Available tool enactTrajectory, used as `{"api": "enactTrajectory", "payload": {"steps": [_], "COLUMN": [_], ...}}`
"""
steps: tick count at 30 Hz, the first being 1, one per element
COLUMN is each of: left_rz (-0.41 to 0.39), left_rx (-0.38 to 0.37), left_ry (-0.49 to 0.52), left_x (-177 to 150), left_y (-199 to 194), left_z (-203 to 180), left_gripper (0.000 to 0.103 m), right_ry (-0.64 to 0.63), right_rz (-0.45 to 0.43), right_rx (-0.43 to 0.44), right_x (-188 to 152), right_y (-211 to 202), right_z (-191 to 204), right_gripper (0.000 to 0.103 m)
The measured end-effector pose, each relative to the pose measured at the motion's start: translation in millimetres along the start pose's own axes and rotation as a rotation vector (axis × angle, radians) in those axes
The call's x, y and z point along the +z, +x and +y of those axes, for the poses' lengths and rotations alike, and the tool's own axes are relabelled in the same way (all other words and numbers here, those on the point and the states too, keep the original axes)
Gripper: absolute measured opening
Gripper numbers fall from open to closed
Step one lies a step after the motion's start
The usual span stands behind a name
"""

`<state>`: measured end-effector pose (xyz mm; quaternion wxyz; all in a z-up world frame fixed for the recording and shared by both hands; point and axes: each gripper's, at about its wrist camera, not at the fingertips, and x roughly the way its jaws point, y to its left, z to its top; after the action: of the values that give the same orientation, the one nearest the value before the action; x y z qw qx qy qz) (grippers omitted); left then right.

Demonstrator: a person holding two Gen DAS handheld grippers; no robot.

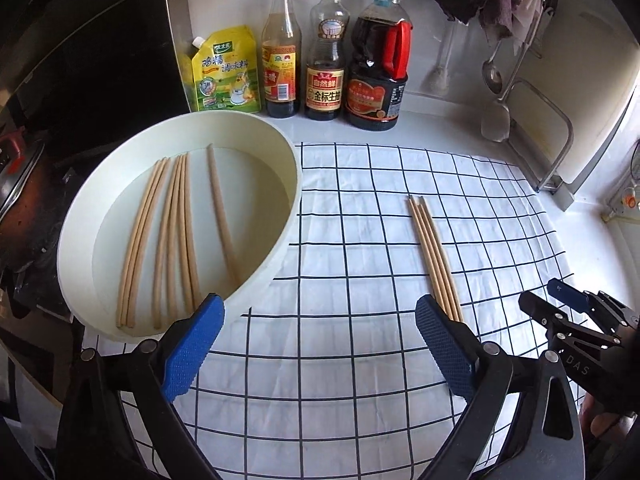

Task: Organize utensils
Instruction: 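Move both open tools back toward the remaining chopsticks on the cloth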

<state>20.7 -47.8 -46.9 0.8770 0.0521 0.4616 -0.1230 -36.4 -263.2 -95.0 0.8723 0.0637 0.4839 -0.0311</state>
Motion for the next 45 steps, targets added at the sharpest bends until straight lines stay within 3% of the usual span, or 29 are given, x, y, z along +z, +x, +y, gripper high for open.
{"api": "enactTrajectory", "payload": {"steps": [19,45], "left_rz": [0.036,0.047], "left_rx": [0.041,0.033], "left_ry": [-0.011,0.009], "left_x": [-17.0,-17.8], "left_y": [17.5,27.3], "left_z": [-7.0,-19.6], "left_gripper": [0.095,0.095], "right_ry": [-0.063,-0.162], "right_rz": [0.077,0.111], "right_rx": [0.01,-0.055], "right_x": [2.3,2.0], "right_y": [59.0,72.1], "right_z": [15.8,32.9], "right_gripper": [0.056,0.057]}}
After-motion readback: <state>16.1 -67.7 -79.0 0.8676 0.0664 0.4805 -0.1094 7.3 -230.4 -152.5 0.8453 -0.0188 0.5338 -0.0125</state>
